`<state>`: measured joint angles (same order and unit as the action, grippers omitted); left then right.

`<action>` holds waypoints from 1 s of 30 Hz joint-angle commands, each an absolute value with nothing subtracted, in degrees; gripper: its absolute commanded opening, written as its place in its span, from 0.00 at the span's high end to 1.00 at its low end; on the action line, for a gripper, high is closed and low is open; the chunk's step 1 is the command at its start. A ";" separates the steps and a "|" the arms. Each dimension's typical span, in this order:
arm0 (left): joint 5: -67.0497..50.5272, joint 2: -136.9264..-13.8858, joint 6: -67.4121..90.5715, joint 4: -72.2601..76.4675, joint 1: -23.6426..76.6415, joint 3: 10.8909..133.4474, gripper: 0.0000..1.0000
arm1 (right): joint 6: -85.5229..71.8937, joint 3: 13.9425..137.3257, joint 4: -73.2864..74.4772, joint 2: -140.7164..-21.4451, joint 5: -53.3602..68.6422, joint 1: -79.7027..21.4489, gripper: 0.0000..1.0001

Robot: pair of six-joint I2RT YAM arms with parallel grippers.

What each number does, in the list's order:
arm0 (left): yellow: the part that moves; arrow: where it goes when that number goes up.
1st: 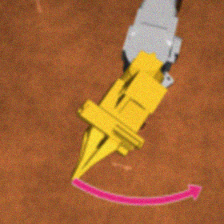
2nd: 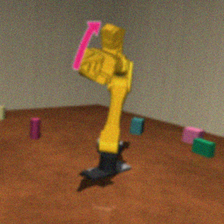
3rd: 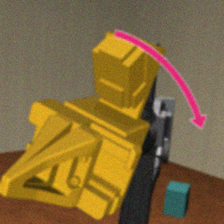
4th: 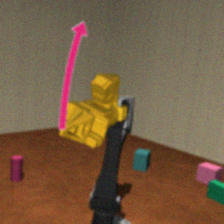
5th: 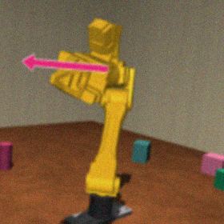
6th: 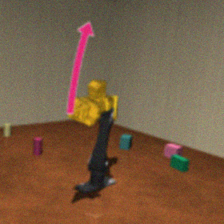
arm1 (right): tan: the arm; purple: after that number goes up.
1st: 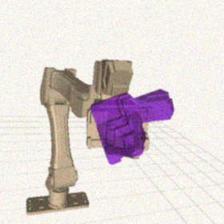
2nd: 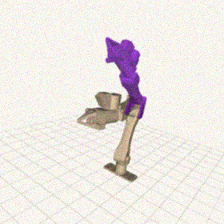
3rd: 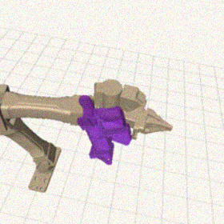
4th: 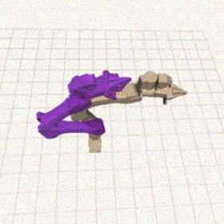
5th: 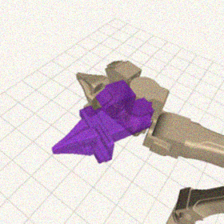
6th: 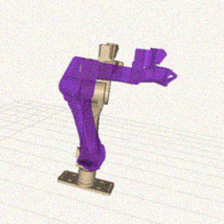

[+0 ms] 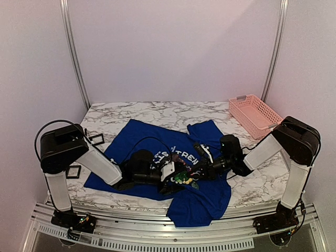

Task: Pin the brooch onto the clothing
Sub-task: Pin the clothing with brooches onto the flattened clothing.

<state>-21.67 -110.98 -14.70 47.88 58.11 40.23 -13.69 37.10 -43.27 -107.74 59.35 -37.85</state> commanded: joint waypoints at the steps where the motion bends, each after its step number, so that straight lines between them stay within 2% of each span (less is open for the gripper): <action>1: -21.09 -112.05 -13.63 50.84 59.28 39.29 0.30 | -13.93 37.53 -42.30 -108.63 60.12 -37.69 1.00; 19: -27.68 -112.01 -13.61 49.91 57.87 39.79 0.58 | -13.70 37.96 -42.79 -109.66 60.85 -37.37 1.00; 30: -30.40 -112.59 -13.74 48.62 57.05 41.07 0.64 | -13.10 38.34 -43.21 -110.38 61.95 -37.18 1.00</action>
<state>-26.83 -111.50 -13.15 49.56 57.28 40.05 -12.84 37.23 -43.29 -109.14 62.72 -37.85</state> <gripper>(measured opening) 0.378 0.033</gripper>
